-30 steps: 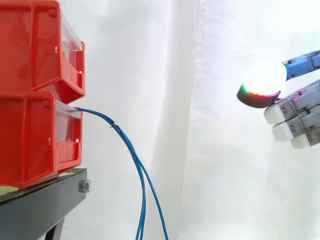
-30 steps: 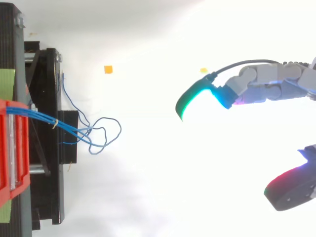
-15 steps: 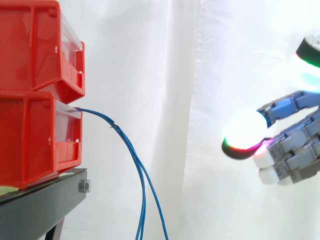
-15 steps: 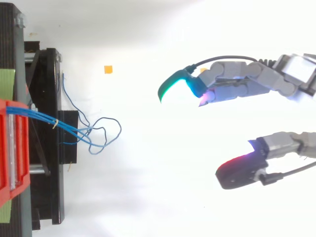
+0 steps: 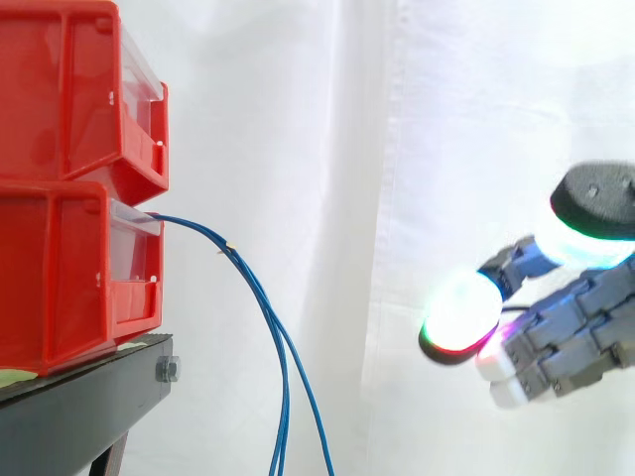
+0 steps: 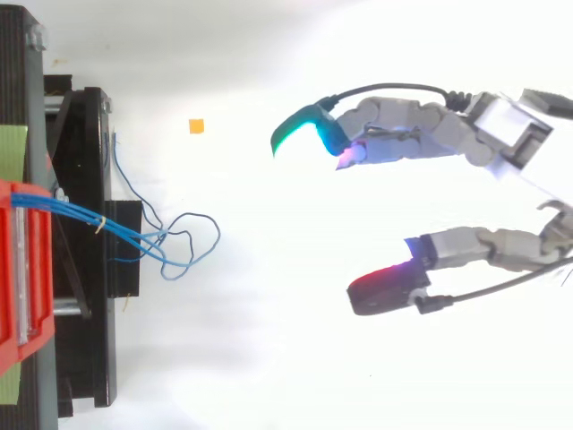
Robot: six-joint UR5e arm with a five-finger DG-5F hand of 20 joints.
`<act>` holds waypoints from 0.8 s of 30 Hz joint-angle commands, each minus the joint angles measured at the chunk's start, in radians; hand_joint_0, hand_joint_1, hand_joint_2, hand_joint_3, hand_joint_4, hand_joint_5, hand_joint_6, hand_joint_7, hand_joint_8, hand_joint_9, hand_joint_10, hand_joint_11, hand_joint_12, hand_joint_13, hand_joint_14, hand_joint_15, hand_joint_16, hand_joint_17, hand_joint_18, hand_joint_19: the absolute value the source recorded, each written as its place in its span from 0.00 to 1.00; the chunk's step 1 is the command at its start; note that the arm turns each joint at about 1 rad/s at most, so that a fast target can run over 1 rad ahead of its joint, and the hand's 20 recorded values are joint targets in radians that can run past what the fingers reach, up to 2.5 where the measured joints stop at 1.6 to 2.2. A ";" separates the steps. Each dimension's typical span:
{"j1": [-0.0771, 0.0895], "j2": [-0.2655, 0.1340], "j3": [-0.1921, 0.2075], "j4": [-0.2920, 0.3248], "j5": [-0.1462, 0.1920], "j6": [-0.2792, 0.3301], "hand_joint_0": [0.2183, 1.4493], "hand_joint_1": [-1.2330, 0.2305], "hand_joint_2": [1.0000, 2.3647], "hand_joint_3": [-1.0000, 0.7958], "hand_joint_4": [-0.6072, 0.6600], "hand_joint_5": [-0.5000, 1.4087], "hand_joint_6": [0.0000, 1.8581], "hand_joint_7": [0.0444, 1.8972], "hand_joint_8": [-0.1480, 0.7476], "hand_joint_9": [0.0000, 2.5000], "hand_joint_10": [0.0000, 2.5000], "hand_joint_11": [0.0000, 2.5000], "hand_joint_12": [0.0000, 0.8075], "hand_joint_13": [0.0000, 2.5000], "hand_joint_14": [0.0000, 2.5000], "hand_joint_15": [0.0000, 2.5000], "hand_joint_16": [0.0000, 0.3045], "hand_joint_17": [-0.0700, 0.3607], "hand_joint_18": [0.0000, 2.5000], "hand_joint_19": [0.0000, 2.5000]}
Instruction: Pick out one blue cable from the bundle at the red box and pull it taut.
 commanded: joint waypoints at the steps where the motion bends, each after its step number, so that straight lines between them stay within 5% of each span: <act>1: -0.006 -0.053 0.032 0.023 -0.002 -0.003 0.23 0.35 0.00 0.28 0.65 0.16 0.27 0.37 0.42 0.27 0.00 0.08 0.36 0.25 0.00 0.07 0.10 0.32 0.15 0.10; 3: -0.009 -0.077 0.061 0.031 -0.001 -0.004 0.23 0.35 0.00 0.28 0.65 0.16 0.27 0.37 0.42 0.27 0.00 0.08 0.36 0.25 0.00 0.07 0.10 0.32 0.15 0.10; 12: -0.007 -0.115 0.070 0.121 0.001 -0.060 0.23 0.36 0.00 0.28 0.66 0.16 0.27 0.36 0.43 0.28 0.00 0.08 0.35 0.25 0.00 0.07 0.10 0.32 0.15 0.10; 15: -0.009 -0.149 0.099 0.126 -0.002 -0.052 0.23 0.36 0.00 0.28 0.66 0.17 0.27 0.37 0.43 0.28 0.00 0.09 0.35 0.25 0.00 0.07 0.10 0.32 0.15 0.10; 19: -0.015 -0.217 0.190 0.106 -0.011 0.002 0.23 0.37 0.00 0.28 0.66 0.17 0.27 0.37 0.43 0.28 0.00 0.08 0.34 0.25 0.00 0.07 0.10 0.32 0.15 0.10; 24: -0.015 -0.217 0.245 0.064 -0.027 -0.011 0.23 0.38 0.00 0.28 0.66 0.17 0.27 0.36 0.43 0.28 0.00 0.08 0.34 0.25 0.00 0.07 0.10 0.31 0.15 0.11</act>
